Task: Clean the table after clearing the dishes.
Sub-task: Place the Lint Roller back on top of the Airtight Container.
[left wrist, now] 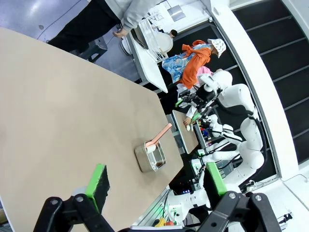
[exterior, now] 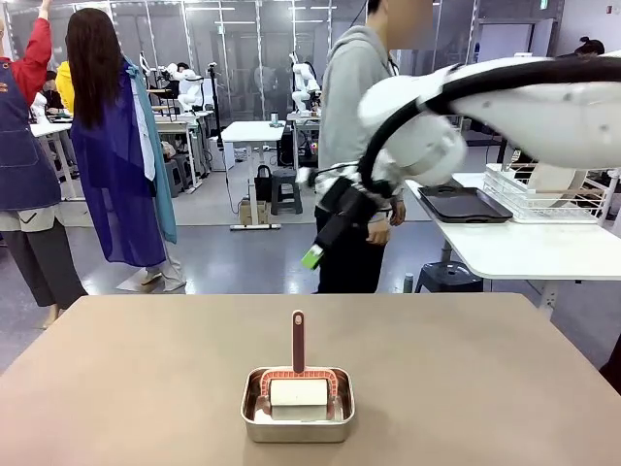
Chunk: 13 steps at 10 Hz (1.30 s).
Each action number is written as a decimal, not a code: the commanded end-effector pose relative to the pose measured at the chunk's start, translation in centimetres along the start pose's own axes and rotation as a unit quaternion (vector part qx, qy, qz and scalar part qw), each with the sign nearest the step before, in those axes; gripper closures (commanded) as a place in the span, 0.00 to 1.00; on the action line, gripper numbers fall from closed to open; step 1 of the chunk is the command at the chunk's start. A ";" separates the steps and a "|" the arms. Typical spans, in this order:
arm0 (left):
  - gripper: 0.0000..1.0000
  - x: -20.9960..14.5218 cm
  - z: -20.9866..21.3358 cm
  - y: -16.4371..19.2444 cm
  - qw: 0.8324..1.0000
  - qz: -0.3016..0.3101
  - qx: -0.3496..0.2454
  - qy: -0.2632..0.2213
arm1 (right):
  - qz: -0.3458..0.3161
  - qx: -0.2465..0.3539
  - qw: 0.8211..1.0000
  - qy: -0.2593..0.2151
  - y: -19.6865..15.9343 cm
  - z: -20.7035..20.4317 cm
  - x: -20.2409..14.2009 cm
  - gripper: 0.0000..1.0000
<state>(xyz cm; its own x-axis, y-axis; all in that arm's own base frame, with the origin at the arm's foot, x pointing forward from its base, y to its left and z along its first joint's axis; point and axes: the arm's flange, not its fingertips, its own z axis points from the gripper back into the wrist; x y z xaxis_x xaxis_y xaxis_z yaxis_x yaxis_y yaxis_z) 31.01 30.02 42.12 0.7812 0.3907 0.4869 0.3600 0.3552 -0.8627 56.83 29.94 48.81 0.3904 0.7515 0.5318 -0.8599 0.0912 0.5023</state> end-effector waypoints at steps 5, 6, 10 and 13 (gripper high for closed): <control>0.00 -0.1 0.4 -0.4 1.000 0.000 -0.002 0.005 | -0.196 0.129 0.878 -0.418 2.7 4.1 -22.8 0.00; 0.00 -0.1 0.4 -0.4 1.000 0.000 -0.002 0.005 | -0.205 0.150 0.877 -0.409 2.2 3.8 -23.1 0.00; 0.00 -0.1 0.4 -0.4 1.000 0.000 -0.002 0.005 | -0.199 0.117 0.901 -0.367 1.1 5.6 -22.8 0.00; 0.00 -0.1 0.4 -0.4 1.000 0.000 -0.002 0.005 | -0.221 0.099 0.876 -0.418 0.0 8.6 -26.0 0.00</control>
<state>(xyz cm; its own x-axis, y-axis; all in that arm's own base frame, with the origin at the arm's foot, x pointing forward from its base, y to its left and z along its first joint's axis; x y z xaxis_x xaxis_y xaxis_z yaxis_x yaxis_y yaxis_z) 31.03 30.00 42.12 0.7815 0.3901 0.4869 0.3603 0.3550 -0.8626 49.03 7.57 41.16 0.8394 0.0040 0.5435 -0.5429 0.0536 0.8381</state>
